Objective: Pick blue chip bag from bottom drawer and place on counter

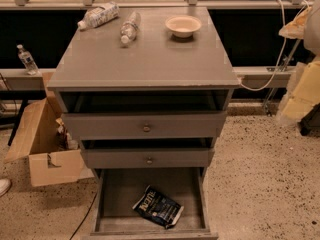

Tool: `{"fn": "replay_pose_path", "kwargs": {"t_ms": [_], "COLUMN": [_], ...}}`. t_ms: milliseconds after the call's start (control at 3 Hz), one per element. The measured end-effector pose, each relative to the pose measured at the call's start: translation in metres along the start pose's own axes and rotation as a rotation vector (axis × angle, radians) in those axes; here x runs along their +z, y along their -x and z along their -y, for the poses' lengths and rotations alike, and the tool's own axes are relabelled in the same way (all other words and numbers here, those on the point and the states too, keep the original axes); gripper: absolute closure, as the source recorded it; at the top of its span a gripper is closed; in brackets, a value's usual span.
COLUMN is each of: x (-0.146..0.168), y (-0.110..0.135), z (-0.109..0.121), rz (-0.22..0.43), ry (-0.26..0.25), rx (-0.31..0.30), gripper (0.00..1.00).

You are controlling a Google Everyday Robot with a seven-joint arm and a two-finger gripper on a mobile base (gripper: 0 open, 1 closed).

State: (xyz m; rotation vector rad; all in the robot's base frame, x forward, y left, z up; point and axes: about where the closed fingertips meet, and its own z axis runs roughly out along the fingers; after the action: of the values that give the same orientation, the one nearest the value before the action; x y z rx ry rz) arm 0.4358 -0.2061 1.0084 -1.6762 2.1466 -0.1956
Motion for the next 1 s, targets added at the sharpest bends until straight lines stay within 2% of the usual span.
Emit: {"fn": "replay_pose_path", "kwargs": {"t_ms": [333, 667, 1000], "x": [0.001, 0.035, 0.084], "y": [0.000, 0.001, 0.005], "z": [-0.001, -0.013, -0.036], "rz": [0.004, 0.030, 0.079], "ry": [0.003, 0.077, 0.172], "rx": [0.000, 0.001, 0.005], "gripper": [0.00, 0.00, 0.00]}}
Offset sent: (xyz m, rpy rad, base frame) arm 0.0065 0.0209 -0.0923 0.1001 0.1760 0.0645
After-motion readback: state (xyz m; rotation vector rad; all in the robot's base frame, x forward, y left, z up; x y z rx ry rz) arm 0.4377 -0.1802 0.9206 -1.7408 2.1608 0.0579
